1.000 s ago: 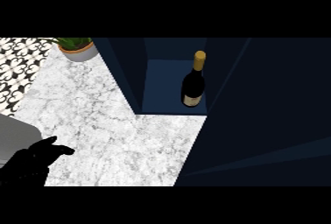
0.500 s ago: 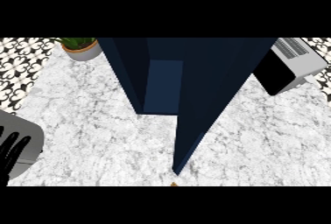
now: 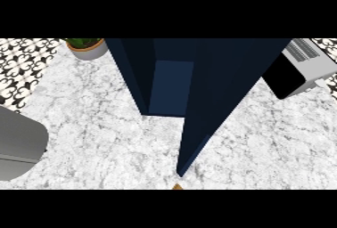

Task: Pick up the wine, place it into the cabinet and close the cabinet

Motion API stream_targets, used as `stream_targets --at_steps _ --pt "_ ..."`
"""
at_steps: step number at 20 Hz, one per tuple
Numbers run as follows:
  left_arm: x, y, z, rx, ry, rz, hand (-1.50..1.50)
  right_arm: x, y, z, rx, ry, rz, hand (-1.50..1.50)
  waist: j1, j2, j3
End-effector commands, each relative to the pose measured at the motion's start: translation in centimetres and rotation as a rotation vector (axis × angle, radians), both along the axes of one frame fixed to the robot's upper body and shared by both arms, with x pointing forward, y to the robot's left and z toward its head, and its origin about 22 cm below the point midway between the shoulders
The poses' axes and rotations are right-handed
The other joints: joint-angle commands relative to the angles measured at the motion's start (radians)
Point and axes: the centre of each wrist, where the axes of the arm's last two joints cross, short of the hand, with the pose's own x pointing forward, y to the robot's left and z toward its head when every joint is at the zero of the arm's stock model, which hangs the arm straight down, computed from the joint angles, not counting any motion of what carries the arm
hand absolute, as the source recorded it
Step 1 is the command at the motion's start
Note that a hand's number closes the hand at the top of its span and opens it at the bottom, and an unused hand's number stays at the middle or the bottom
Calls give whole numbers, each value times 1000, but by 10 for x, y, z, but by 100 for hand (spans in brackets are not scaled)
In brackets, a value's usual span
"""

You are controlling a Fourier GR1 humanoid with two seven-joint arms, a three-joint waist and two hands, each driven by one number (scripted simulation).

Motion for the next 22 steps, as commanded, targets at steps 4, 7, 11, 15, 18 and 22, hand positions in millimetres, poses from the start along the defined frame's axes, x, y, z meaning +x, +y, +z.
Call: stream_targets --at_steps 4,7,11,15,18,22 --pt "4 24 14 1 -28 -21 -150 38 57 11 56 -14 -72 150 2 10 2" --pt "-2 32 10 -7 -28 -36 -150 68 70 22 60 -26 -170 150 15 10 1" --pt "-15 40 2 -1 -26 -9 -150 108 83 45 36 -26 -154 150 17 13 3" --pt "-8 58 15 16 -37 7 -150 149 89 45 25 -6 -123 150 11 19 4" --pt "-10 51 8 -12 -21 3 -150 176 91 55 -1 -1 -87 150 -2 19 4" --pt "-4 60 20 28 -26 -24 -150 191 97 62 -109 102 97 150 15 23 3"
